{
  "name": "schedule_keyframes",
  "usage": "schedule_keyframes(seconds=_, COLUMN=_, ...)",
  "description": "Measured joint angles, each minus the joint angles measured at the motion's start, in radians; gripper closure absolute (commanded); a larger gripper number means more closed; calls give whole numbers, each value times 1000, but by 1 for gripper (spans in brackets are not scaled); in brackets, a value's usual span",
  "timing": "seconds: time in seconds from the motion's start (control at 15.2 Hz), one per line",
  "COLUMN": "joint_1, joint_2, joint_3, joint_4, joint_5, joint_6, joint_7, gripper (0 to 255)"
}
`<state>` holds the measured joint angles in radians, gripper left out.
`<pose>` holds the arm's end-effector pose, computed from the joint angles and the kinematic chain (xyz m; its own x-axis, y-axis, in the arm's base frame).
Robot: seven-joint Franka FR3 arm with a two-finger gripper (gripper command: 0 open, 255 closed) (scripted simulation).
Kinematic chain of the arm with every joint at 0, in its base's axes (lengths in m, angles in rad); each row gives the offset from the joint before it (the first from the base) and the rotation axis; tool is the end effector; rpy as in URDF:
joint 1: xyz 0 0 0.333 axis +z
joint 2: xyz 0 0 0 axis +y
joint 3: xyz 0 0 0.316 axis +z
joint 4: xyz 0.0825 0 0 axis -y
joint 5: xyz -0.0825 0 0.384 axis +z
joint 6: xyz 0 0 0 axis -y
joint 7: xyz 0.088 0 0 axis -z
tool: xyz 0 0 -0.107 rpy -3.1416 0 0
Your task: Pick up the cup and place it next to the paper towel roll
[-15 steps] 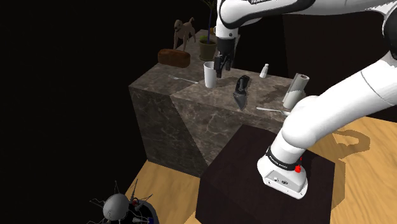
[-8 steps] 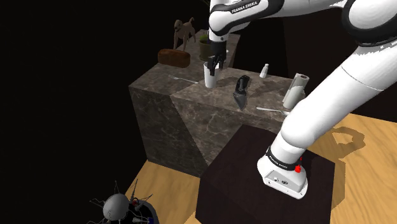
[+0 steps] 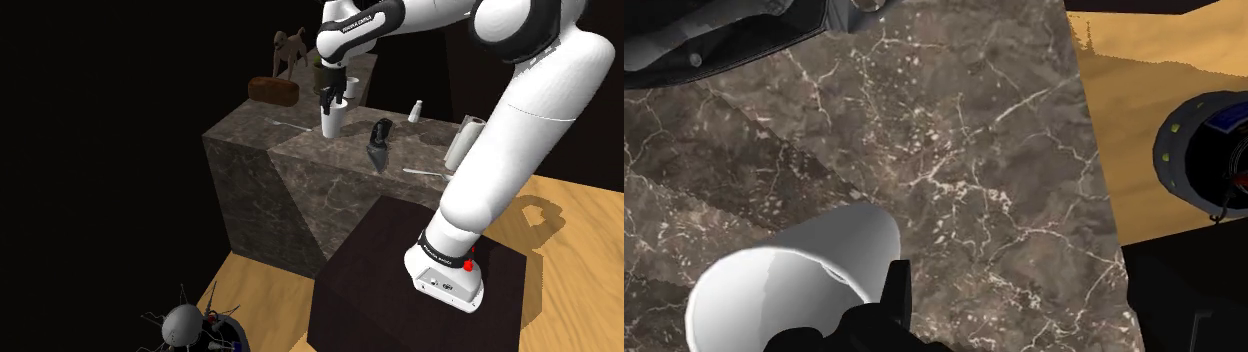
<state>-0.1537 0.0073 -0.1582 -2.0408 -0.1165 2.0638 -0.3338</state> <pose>0.5251 -0.1756 0.4400 0.9969 0.0751 -0.0220 0.0769 -0.9917 0.1029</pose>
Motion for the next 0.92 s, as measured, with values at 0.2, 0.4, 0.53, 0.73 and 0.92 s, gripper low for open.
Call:
schedule_keyframes(seconds=0.2, joint_1=-13, joint_2=103, joint_3=-11, joint_4=92, joint_5=5, joint_6=33, joint_7=-26, gripper=0)
schedule_keyframes(seconds=0.4, joint_1=-33, joint_2=199, joint_3=-23, joint_4=190, joint_5=13, joint_6=54, joint_7=-60, gripper=0)
schedule_keyframes(seconds=0.53, joint_1=-40, joint_2=229, joint_3=-26, joint_4=214, joint_5=16, joint_6=66, joint_7=-71, gripper=0)
schedule_keyframes(seconds=0.73, joint_1=-44, joint_2=257, joint_3=-26, joint_4=216, joint_5=19, joint_6=94, joint_7=-73, gripper=0)
schedule_keyframes(seconds=0.92, joint_1=-49, joint_2=278, joint_3=-27, joint_4=203, joint_5=22, joint_6=129, joint_7=-76, gripper=0)
